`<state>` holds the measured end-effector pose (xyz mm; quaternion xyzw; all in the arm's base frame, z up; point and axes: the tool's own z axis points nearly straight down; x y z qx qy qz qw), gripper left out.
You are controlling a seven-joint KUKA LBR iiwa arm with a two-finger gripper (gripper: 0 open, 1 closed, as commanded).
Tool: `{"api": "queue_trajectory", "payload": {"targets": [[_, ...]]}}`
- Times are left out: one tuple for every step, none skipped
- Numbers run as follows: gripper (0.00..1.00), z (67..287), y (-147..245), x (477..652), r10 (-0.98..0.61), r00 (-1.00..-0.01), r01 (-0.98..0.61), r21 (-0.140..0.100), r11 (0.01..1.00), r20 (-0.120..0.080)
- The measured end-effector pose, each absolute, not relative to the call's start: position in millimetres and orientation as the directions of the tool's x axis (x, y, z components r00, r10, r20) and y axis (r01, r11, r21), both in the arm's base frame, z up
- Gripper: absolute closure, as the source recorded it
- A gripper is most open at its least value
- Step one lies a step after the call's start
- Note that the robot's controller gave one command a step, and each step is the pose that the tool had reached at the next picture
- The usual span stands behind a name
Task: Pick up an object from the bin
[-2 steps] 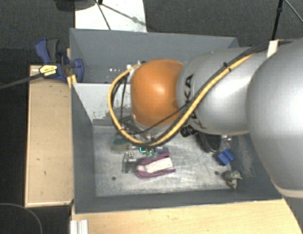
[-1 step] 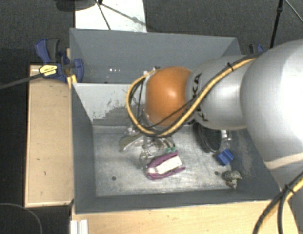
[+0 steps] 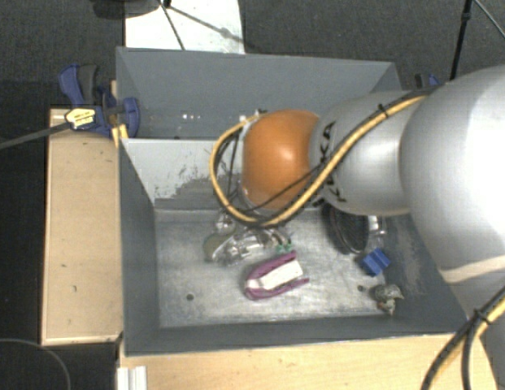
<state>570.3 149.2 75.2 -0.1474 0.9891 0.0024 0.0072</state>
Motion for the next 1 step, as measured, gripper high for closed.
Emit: {"api": "queue_trajectory", "payload": {"targets": [[1.00, 256.3, 106.8, 538.4, -0.302, -0.953, -0.302, -0.002, 0.953, -0.010]]}}
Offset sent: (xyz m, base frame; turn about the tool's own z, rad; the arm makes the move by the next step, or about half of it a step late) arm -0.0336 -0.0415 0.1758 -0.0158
